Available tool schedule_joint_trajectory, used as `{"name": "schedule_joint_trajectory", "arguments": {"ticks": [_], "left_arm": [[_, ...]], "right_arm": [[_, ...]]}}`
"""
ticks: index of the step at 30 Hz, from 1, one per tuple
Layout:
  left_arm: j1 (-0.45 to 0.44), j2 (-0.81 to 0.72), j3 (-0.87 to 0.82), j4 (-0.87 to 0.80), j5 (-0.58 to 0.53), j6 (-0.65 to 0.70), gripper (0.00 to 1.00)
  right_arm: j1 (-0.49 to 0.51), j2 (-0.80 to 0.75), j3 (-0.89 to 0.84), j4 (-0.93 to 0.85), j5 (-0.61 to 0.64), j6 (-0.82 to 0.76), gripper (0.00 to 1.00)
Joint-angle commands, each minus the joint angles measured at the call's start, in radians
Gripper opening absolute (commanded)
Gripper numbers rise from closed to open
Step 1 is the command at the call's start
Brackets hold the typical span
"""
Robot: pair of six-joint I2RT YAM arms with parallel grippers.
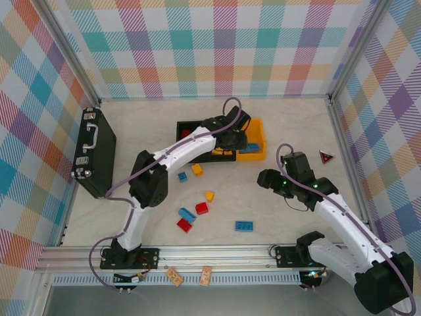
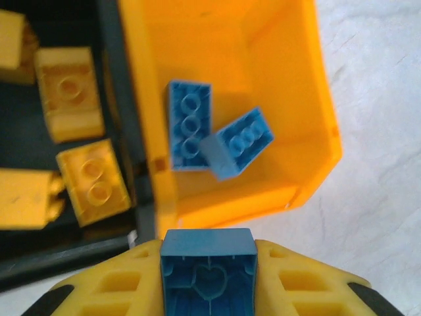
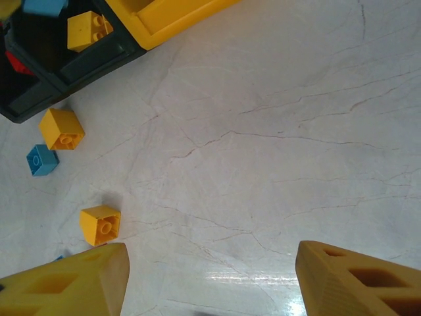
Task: Sort the legos into containers by color
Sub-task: Place the lego in the container.
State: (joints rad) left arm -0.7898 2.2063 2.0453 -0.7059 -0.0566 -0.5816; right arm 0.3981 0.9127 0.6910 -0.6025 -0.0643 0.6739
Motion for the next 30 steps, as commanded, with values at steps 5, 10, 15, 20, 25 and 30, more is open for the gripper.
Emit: {"name": "schedule_joint_trajectory", "arguments": {"ticks": [5, 10, 15, 20, 25, 30], "left_arm": [[-0.009, 0.259, 0.406, -0.139, 0.043, 0.066, 0.31], [-0.007, 0.347, 0.525, -0.114, 0.061, 0.056, 0.34], [-0.003, 0.363, 0.525, -0.075, 0.058, 0.043, 0.38], [-0.002, 0.358, 0.526, -0.066, 0.058, 0.043, 0.55], [-0.004, 0.312, 0.515, -0.075, 0.068, 0.040, 0.56], [-0.018, 0.169, 0.358, -0.046, 0.077, 0.054, 0.56]], "right_arm": [[-0.027, -0.035, -0.027, -0.025, -0.020, 0.009, 0.68], [-0.042, -0.062, -0.026, -0.044, -0.017, 0.004, 0.68], [-0.057, -0.086, -0.021, -0.065, -0.014, -0.009, 0.68], [-0.065, -0.089, -0.020, -0.071, -0.018, -0.011, 0.68], [-0.067, -0.093, -0.018, -0.071, -0.025, -0.008, 0.68], [-0.067, -0.101, -0.012, -0.080, -0.030, -0.017, 0.68]]}}
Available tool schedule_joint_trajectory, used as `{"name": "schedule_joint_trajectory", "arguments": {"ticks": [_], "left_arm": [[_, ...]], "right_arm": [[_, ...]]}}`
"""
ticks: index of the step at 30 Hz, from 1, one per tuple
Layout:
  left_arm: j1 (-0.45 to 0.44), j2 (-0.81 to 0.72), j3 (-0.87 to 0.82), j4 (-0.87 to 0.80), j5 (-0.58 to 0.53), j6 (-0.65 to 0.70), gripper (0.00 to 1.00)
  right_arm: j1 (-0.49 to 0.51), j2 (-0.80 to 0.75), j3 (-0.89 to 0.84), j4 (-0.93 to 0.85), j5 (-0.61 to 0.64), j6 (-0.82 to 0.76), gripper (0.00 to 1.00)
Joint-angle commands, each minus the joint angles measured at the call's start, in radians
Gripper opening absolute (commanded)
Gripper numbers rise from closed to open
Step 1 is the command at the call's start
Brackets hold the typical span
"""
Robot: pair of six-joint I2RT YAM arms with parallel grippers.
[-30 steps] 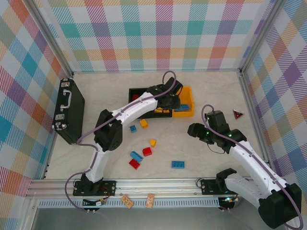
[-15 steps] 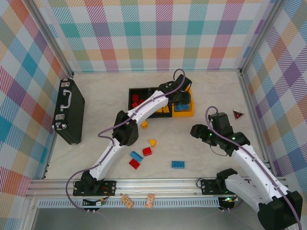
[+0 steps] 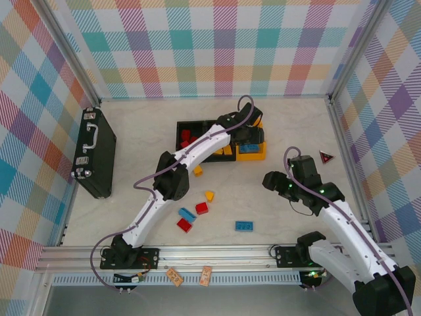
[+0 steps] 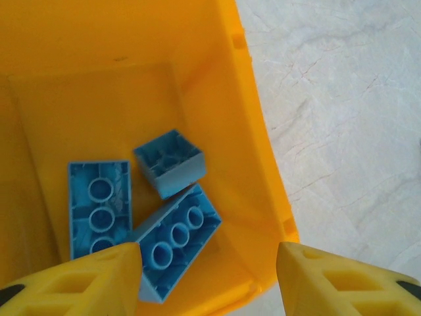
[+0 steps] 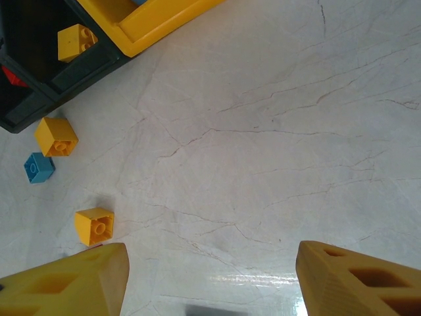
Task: Sort the legos into containers by color
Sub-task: Place the lego in the container, then pick up the lego from the bottom-center of the table.
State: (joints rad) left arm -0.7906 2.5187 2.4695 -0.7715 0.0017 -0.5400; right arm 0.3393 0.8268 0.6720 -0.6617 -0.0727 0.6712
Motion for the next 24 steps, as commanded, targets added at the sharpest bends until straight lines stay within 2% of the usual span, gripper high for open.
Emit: {"name": "schedule_joint_trajectory", "arguments": {"ticks": [1, 8, 17, 20, 24], "left_arm": [[-0.019, -0.178, -0.114, 0.034, 0.020, 0.014, 0.56], [-0.023, -0.427, -0.452, 0.097, 0.017, 0.025, 0.57], [-0.022, -0.722, -0.872, 0.175, 0.038, 0.029, 0.58], [-0.022, -0.827, -1.020, 0.192, 0.039, 0.025, 0.58], [-0.021, -0.976, -1.226, 0.235, 0.058, 0.004, 0.60]], "right_arm": [[-0.008, -0.015, 0.007, -0.021, -0.025, -0.017, 0.68], [-0.008, 0.007, 0.028, -0.033, -0.030, -0.039, 0.68], [0.001, 0.051, 0.038, -0.083, -0.095, -0.034, 0.69], [0.037, 0.049, 0.032, -0.132, -0.079, -0.016, 0.71], [0.138, 0.044, 0.000, -0.163, -0.041, 0.052, 0.73]]}}
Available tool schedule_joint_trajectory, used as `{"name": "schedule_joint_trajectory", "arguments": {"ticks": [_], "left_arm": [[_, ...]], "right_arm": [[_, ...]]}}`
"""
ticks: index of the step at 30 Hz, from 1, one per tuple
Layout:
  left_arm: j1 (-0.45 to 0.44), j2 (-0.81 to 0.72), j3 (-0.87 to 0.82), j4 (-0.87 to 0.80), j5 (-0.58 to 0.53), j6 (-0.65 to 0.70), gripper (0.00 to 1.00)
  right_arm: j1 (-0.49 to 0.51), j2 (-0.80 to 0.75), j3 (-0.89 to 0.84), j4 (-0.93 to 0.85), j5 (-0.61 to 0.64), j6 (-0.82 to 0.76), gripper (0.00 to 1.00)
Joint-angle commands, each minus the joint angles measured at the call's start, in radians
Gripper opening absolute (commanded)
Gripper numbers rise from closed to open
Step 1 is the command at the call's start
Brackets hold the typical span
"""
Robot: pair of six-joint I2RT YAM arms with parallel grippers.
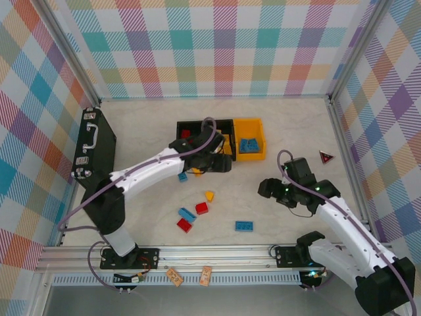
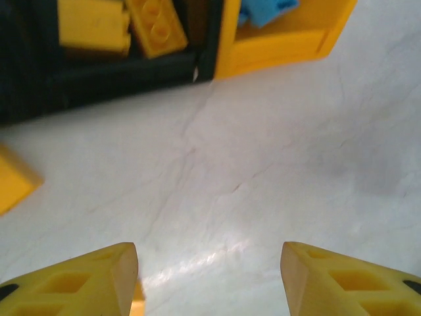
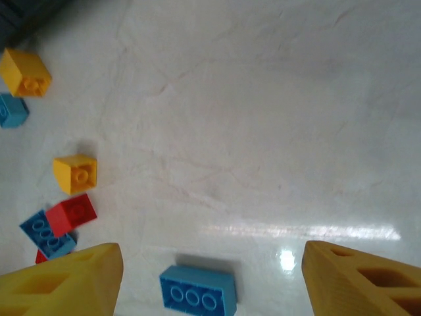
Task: Sort the legos into containers by color
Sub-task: Pick up the lego from the bottom-center of the table.
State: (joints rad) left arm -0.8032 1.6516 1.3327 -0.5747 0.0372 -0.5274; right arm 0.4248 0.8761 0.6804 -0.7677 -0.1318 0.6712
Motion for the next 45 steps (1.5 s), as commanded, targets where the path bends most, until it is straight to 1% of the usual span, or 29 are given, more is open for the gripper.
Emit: {"name": "schedule_joint_trajectory", "arguments": {"ticks": [1, 6, 9, 15, 20, 24, 36, 39, 43, 45], "left_arm": [[-0.009, -0.140, -0.128, 0.045, 0.031, -0.012, 0.60], [-0.008, -0.288, -0.313, 0.052, 0.096, -0.027, 0.63], [-0.009, -0.371, -0.396, 0.034, 0.096, -0.030, 0.64], [-0.008, -0.486, -0.515, 0.027, 0.079, -0.058, 0.69], [-0.007, -0.495, -0.558, 0.053, 0.082, -0.077, 0.70], [-0.007, -0.483, -0.567, 0.064, 0.072, -0.082, 0.70], [-0.007, -0.462, -0.580, 0.065, 0.053, -0.102, 0.69], [-0.007, -0.462, -0.584, 0.068, 0.054, -0.110, 0.69], [-0.006, -0.466, -0.583, 0.066, 0.049, -0.113, 0.68], [-0.007, -0.470, -0.580, 0.064, 0.043, -0.111, 0.68]], "right_arm": [[0.087, -0.004, -0.016, -0.057, 0.032, 0.072, 0.74], [0.286, 0.057, -0.040, -0.046, 0.123, 0.203, 0.77], [0.373, 0.111, -0.047, -0.023, 0.156, 0.269, 0.78], [0.501, 0.247, -0.013, 0.007, 0.215, 0.339, 0.82], [0.572, 0.380, 0.037, 0.041, 0.228, 0.359, 0.84], [0.603, 0.461, 0.077, 0.057, 0.218, 0.358, 0.84], [0.615, 0.570, 0.081, 0.077, 0.163, 0.348, 0.81], [0.615, 0.575, 0.088, 0.075, 0.169, 0.343, 0.76], [0.614, 0.562, 0.109, 0.050, 0.202, 0.332, 0.62], [0.612, 0.550, 0.125, 0.041, 0.219, 0.322, 0.60]]}}
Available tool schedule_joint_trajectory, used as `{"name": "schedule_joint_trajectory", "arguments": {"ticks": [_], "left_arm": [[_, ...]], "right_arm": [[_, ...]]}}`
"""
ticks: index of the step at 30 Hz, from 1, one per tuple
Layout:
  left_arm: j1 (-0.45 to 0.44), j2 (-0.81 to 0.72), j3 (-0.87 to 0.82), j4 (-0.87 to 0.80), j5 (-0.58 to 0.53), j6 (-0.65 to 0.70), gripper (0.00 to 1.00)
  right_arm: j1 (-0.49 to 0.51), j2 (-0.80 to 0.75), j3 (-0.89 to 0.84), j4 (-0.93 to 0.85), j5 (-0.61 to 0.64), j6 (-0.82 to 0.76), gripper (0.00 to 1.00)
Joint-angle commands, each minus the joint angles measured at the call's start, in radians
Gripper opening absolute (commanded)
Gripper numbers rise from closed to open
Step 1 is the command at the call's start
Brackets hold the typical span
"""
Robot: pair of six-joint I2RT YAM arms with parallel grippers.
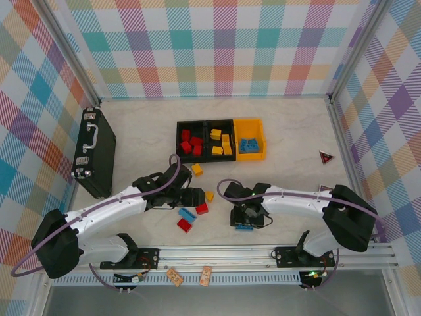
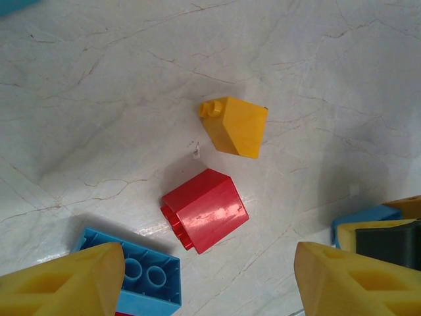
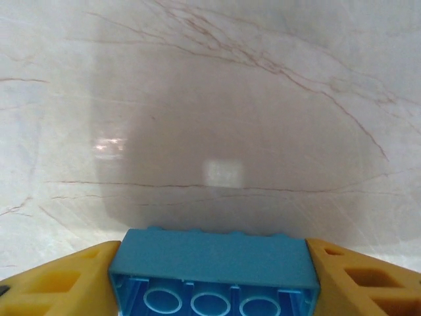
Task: Sort the legos into containers by color
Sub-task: Pick up the lego from the bottom-center of the table, then place the lego in the container.
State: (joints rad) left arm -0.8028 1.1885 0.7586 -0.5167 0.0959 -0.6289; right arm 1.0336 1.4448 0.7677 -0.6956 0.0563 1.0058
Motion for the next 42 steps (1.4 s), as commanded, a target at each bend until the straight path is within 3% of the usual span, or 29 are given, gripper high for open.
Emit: {"name": "schedule_joint_trajectory", "arguments": {"ticks": [1, 5, 12, 23, 33, 42], "left_arm": [[-0.008, -0.005, -0.002, 0.006, -0.018, -0.011, 0.69], [-0.007, -0.005, 0.008, 0.016, -0.020, -0.020, 0.68], [-0.007, -0.009, 0.041, 0.048, -0.055, -0.033, 0.68], [-0.003, 0.031, 0.138, 0.074, -0.111, -0.033, 0.68], [-0.003, 0.003, 0.116, 0.073, -0.138, -0.053, 0.69], [0.000, 0.007, 0.098, 0.072, -0.142, -0.060, 0.69]], "right_arm": [[0.001, -0.021, 0.050, -0.041, 0.043, -0.022, 0.60], [-0.055, -0.055, 0.113, -0.080, 0.078, -0.088, 0.60], [-0.286, -0.102, 0.259, -0.059, 0.083, -0.271, 0.61], [-0.574, 0.132, 0.559, 0.006, 0.008, -0.402, 0.61], [-0.659, 0.451, 0.847, -0.017, -0.007, -0.409, 0.61], [-0.693, 0.639, 1.052, -0.091, 0.016, -0.403, 0.64]]}}
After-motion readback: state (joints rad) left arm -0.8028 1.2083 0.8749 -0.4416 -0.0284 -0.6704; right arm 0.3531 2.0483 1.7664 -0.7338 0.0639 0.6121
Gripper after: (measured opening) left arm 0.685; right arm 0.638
